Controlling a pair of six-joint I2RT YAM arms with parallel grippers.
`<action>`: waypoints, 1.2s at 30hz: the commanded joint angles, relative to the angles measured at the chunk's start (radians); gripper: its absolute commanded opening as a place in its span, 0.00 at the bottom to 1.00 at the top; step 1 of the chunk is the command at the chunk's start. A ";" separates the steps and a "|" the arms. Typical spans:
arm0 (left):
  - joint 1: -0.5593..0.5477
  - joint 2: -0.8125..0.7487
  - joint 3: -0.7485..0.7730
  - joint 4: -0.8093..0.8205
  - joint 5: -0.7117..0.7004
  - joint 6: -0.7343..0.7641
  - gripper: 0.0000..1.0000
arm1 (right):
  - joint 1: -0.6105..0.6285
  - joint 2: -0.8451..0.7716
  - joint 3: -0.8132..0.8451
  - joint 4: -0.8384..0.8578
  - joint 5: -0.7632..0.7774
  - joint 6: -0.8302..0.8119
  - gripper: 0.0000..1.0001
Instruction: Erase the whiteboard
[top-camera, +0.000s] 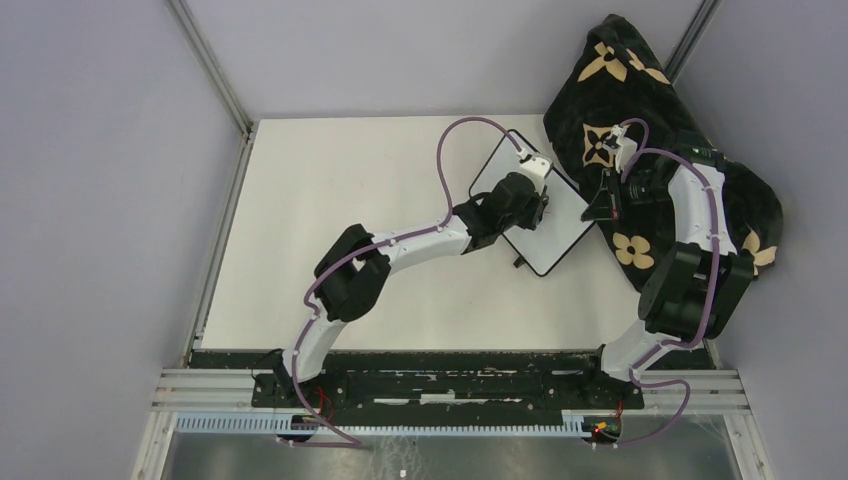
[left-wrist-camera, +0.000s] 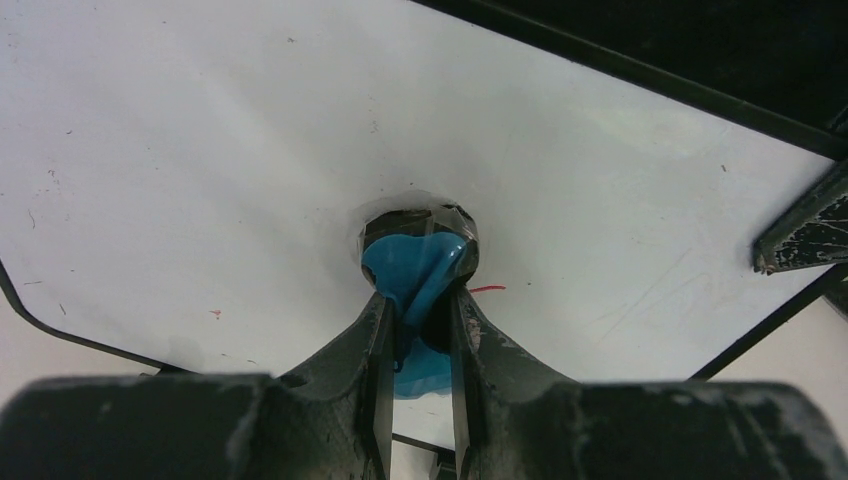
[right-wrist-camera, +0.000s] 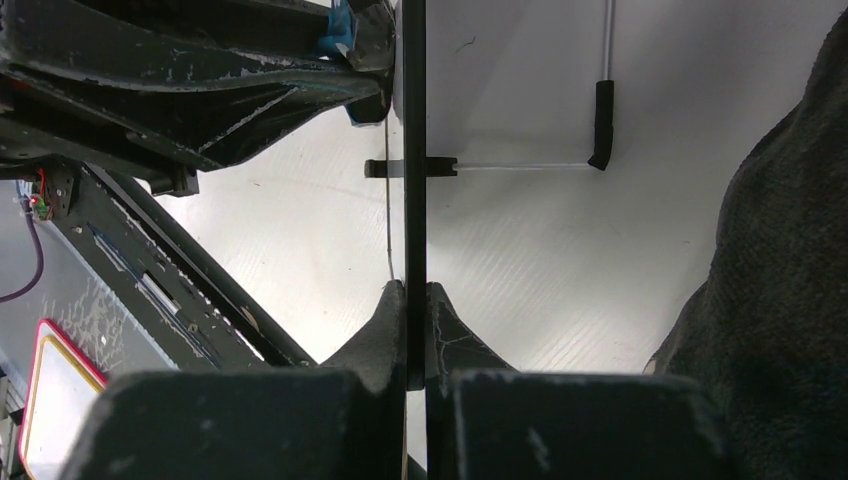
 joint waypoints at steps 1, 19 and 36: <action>-0.067 -0.044 0.000 0.059 0.117 -0.024 0.03 | 0.027 -0.009 0.026 -0.036 -0.059 -0.041 0.01; -0.041 -0.070 -0.092 0.100 0.069 -0.005 0.03 | 0.027 -0.015 0.029 -0.043 -0.062 -0.043 0.00; 0.121 -0.089 -0.208 0.136 0.075 0.011 0.03 | 0.026 -0.014 0.029 -0.046 -0.060 -0.050 0.01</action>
